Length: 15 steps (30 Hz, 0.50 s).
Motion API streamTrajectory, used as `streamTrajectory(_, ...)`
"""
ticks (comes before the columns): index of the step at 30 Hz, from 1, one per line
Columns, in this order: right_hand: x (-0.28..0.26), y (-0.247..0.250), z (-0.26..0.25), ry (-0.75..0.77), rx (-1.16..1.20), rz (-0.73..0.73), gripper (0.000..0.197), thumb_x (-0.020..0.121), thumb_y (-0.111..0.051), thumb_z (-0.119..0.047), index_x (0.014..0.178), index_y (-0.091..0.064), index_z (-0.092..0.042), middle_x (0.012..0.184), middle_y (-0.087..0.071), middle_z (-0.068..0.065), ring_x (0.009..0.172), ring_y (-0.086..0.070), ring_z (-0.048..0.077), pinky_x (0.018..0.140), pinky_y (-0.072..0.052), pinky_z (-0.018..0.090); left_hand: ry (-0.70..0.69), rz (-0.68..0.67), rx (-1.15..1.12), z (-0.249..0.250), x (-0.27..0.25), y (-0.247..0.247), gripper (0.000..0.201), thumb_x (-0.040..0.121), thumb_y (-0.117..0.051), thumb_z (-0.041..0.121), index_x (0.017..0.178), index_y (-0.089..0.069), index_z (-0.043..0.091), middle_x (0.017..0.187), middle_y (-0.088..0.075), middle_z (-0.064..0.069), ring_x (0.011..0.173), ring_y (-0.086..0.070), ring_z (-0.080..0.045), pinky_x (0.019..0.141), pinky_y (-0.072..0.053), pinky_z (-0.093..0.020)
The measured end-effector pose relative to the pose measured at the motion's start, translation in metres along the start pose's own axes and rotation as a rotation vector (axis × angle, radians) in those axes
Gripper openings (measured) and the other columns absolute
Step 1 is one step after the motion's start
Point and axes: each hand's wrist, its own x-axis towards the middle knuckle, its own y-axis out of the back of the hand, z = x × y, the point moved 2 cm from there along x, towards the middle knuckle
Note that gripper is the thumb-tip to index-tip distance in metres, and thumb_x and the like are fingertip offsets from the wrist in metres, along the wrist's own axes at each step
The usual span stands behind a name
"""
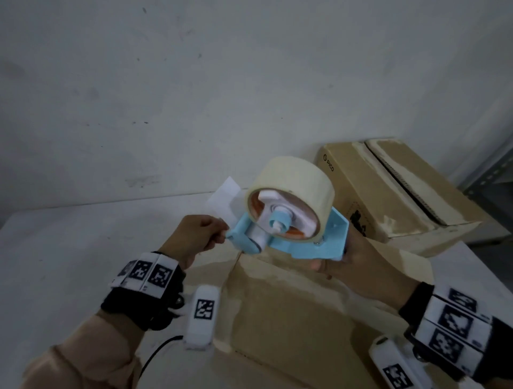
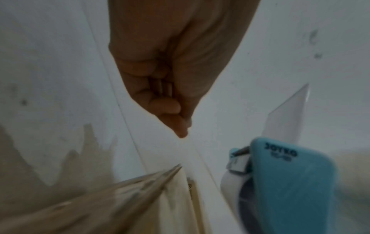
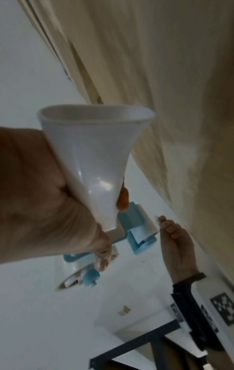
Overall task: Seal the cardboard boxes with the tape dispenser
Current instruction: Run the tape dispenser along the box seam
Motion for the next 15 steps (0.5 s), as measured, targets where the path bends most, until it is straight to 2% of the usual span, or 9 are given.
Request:
streamTrajectory(1, -0.001, 0.002, 0.0, 0.001, -0.004, 0.0, 0.054, 0.06, -0.075, -0.058, 0.106, -0.055, -0.041, 0.095, -0.066, -0.02, 0.083, -0.062, -0.002, 0.066, -0.048, 0.012, -0.002, -0.002, -0.002, -0.001, 0.001, 0.004, 0.031, 0.09, -0.05, 0.002, 0.061, -0.058, 0.008, 0.036, -0.056, 0.005, 0.037, -0.048, 0.0, 0.041, -0.04, -0.01)
streamTrajectory(4, -0.004, 0.004, 0.002, 0.002, -0.102, -0.009, 0.06, 0.064, -0.072, -0.059, 0.113, -0.05, -0.031, 0.104, -0.065, -0.014, 0.094, -0.063, 0.006, 0.077, -0.051, 0.019, 0.008, -0.027, -0.013, -0.004, 0.001, 0.006, 0.027, 0.09, -0.051, 0.004, 0.065, -0.06, 0.008, 0.039, -0.059, 0.006, 0.036, -0.051, 0.003, 0.041, -0.041, -0.008)
streamTrajectory(5, -0.004, 0.005, 0.001, 0.006, -0.128, -0.009, 0.058, 0.065, -0.071, -0.059, 0.113, -0.05, -0.034, 0.106, -0.064, -0.015, 0.097, -0.063, 0.006, 0.079, -0.051, 0.018, 0.01, -0.033, -0.012, -0.004, 0.001, 0.004, 0.027, 0.091, -0.051, 0.004, 0.065, -0.059, 0.008, 0.038, -0.059, 0.007, 0.035, -0.05, 0.003, 0.041, -0.041, -0.008)
streamTrajectory(7, -0.006, 0.007, 0.0, 0.015, -0.151, -0.008, 0.048, 0.065, -0.069, -0.062, 0.107, -0.052, -0.05, 0.106, -0.065, -0.019, 0.097, -0.062, 0.003, 0.079, -0.049, 0.016, 0.011, -0.04, -0.013, -0.005, 0.002, 0.0, 0.028, 0.091, -0.051, 0.005, 0.064, -0.059, 0.008, 0.038, -0.059, 0.007, 0.035, -0.05, 0.004, 0.041, -0.041, -0.007)
streamTrajectory(9, -0.008, 0.009, -0.001, 0.022, -0.167, -0.013, 0.04, 0.065, -0.068, -0.062, 0.102, -0.054, -0.055, 0.103, -0.066, -0.021, 0.095, -0.063, 0.001, 0.078, -0.049, 0.014, 0.013, -0.04, -0.026, -0.007, 0.003, -0.003, 0.028, 0.091, -0.051, 0.006, 0.065, -0.06, 0.008, 0.038, -0.059, 0.007, 0.035, -0.05, 0.004, 0.041, -0.041, -0.007)
streamTrajectory(13, -0.009, 0.011, 0.0, 0.018, -0.177, -0.017, 0.036, 0.07, -0.071, -0.053, 0.102, -0.059, -0.044, 0.1, -0.068, -0.012, 0.092, -0.065, 0.008, 0.078, -0.051, 0.02, 0.001, -0.047, -0.017, -0.009, 0.002, -0.003, 0.026, 0.09, -0.052, 0.005, 0.065, -0.06, 0.008, 0.039, -0.059, 0.008, 0.036, -0.05, 0.003, 0.042, -0.041, -0.007)
streamTrajectory(15, -0.009, 0.011, 0.002, -0.005, -0.169, -0.025, 0.031, 0.07, -0.074, -0.042, 0.099, -0.061, -0.04, 0.094, -0.069, -0.012, 0.086, -0.065, 0.005, 0.072, -0.05, 0.018, -0.006, -0.035, -0.001, -0.012, 0.001, -0.002, 0.026, 0.089, -0.052, 0.004, 0.065, -0.061, 0.009, 0.04, -0.06, 0.008, 0.037, -0.051, 0.003, 0.042, -0.042, -0.006)
